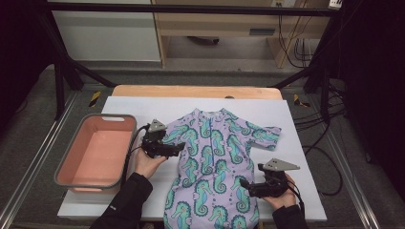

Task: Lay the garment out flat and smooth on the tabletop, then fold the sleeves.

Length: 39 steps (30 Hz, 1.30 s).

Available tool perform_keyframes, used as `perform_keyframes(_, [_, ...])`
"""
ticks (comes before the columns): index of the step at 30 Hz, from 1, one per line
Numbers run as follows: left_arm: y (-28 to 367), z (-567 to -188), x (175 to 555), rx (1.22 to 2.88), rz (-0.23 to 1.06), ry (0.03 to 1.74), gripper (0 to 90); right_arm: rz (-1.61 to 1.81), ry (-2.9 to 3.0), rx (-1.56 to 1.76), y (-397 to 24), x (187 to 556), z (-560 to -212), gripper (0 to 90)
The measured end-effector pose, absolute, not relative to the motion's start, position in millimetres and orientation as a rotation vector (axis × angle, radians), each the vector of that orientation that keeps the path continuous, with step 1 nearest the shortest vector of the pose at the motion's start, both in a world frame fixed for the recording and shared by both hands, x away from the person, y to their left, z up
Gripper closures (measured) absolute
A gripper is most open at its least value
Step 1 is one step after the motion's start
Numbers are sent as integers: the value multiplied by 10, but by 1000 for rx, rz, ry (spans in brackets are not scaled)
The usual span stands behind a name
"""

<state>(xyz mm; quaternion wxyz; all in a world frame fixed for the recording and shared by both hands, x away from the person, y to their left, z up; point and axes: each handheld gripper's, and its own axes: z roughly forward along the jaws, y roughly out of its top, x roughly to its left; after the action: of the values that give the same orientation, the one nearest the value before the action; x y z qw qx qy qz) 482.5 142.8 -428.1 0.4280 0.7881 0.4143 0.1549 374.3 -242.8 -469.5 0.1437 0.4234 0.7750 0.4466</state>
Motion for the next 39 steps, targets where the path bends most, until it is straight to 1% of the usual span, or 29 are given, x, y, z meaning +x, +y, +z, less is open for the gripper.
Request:
perform_keyframes(3, [1446,-4318,4884,1977,414,1052,54,1289,2232,1222,-2430,3741,-4692,43])
perform_keyframes(9, [1480,-4404,4988,1978,423,1110,57,1283,2236,1221,-2431,3742,-4695,41])
perform_keyframes(20, [1590,-4556,5147,2004,428,1230,144,1278,2239,1220,-2423,3745,-4697,41])
perform_keyframes(23, [1610,-4582,5168,2013,430,1254,199,1279,2239,1219,-2428,3742,-4696,41])
perform_keyframes(24, [1612,-4587,5171,2016,435,1259,236,1277,2240,1216,-2430,3743,-4700,41])
perform_keyframes(28, [1611,-4619,5189,2032,451,1287,320,1279,2238,1220,-2435,3743,-4703,42])
perform_keyframes(31, [1616,-4653,5202,2048,455,1310,372,1277,2236,1221,-2438,3737,-4704,42])
perform_keyframes(33, [1616,-4668,5199,2067,475,1317,395,1277,2235,1217,-2439,3734,-4702,43])
perform_keyframes(39, [1656,-4699,5212,2052,465,1353,470,1276,2239,1219,-2435,3731,-4703,43])
